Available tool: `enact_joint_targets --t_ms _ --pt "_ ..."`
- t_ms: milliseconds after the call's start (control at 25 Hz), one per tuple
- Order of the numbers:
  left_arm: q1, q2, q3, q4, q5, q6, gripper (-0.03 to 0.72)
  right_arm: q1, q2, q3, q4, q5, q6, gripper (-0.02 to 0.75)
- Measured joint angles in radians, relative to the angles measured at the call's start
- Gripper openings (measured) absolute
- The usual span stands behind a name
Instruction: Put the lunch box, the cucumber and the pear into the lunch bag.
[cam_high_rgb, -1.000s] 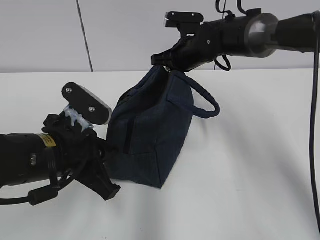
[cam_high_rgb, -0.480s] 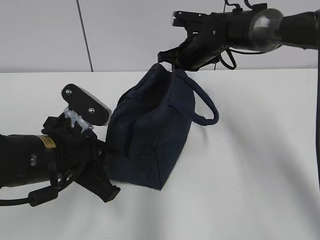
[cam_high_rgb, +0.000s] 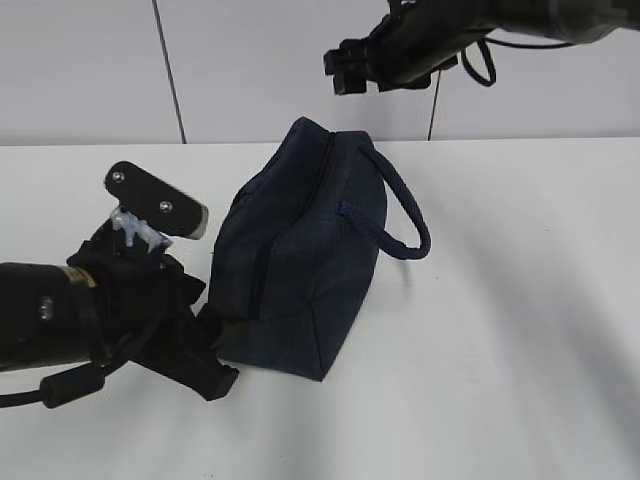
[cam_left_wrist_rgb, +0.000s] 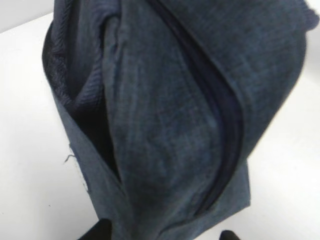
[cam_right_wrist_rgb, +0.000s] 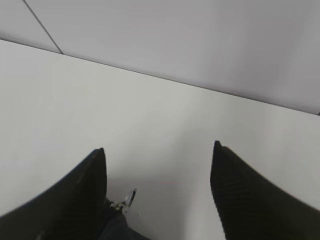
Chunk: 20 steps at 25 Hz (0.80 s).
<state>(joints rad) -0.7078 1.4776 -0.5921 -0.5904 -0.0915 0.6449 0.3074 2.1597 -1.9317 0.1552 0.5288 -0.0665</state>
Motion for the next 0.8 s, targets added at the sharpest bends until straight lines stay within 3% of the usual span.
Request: enact_joint_targets --t_ms 200,520,600,800 --pt "0.027 -0.112 0.001 -0.027 0.142 0.0 0.386 0.0 -0.087 0.0 0.0 0.119 -0.006 0.508" --pt "0.204 -0.231 0.001 0.068 0.476 -0.038 0.358 0.038 -0.17 0.0 0.002 0.466 0.013 0.438" --pt "0.236 -0.25 0.001 0.181 0.529 -0.165 0.347 0.061 -0.193 0.002 -0.005 0.524 0.053 0.43" --pt "0.297 -0.327 0.001 0.58 0.649 -0.605 0.335 0.08 -0.297 0.118 -0.117 0.566 0.165 0.419"
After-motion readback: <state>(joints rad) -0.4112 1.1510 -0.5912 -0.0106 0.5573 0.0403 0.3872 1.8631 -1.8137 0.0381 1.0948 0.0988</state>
